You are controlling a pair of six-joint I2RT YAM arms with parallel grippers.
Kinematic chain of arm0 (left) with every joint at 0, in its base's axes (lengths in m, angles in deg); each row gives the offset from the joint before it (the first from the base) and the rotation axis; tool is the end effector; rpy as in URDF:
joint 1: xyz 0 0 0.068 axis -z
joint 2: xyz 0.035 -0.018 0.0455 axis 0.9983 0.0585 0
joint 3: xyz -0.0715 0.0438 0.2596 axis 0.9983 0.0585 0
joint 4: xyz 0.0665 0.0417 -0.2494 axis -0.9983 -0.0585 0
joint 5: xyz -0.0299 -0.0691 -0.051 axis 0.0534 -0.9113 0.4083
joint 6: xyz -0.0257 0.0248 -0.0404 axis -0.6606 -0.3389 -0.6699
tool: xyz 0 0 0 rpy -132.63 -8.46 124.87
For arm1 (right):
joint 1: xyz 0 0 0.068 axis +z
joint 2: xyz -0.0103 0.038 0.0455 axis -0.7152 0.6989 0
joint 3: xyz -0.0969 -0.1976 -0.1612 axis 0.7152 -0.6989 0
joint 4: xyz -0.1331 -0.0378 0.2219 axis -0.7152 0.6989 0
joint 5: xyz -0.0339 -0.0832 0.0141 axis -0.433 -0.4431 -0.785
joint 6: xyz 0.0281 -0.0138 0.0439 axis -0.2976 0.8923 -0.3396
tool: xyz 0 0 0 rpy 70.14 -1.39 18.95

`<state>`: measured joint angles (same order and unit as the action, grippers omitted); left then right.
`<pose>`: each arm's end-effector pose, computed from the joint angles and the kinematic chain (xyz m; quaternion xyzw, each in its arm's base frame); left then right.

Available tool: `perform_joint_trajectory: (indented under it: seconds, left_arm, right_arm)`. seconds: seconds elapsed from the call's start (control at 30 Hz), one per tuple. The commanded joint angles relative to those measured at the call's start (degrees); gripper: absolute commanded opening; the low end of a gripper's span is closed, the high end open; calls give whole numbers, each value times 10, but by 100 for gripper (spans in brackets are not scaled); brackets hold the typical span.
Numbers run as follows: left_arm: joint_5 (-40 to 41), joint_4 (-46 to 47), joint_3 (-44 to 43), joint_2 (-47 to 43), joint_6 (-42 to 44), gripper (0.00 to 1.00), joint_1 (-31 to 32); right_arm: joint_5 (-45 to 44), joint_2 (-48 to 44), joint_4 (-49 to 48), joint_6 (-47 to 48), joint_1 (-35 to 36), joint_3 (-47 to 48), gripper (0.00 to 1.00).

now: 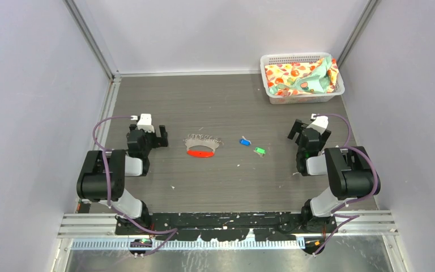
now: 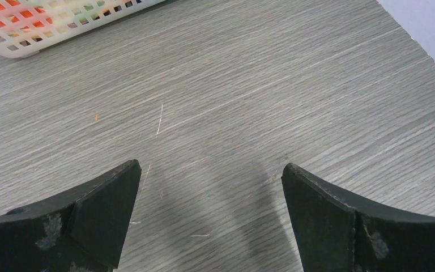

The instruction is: Put the keys on the keyring

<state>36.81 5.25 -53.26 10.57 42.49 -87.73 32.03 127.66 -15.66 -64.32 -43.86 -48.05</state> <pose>0.2661 0.0013 0.1349 0.0068 0.8083 -0.0484 0.5868 0.2577 -0.0068 0.1317 0.1764 0.7821 -0.1179 0.5859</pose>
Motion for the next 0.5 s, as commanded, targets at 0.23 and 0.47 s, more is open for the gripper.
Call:
perform_joint_trajectory:
  seconds: [0.23, 0.47]
  left_arm:
    - [9, 12, -12, -13, 11, 100, 2]
    - [-11, -308, -152, -92, 12, 100, -4]
  right_arm:
    - [-15, -9, -34, -12, -1, 7, 100]
    - [-206, -107, 367, -101, 46, 172, 100]
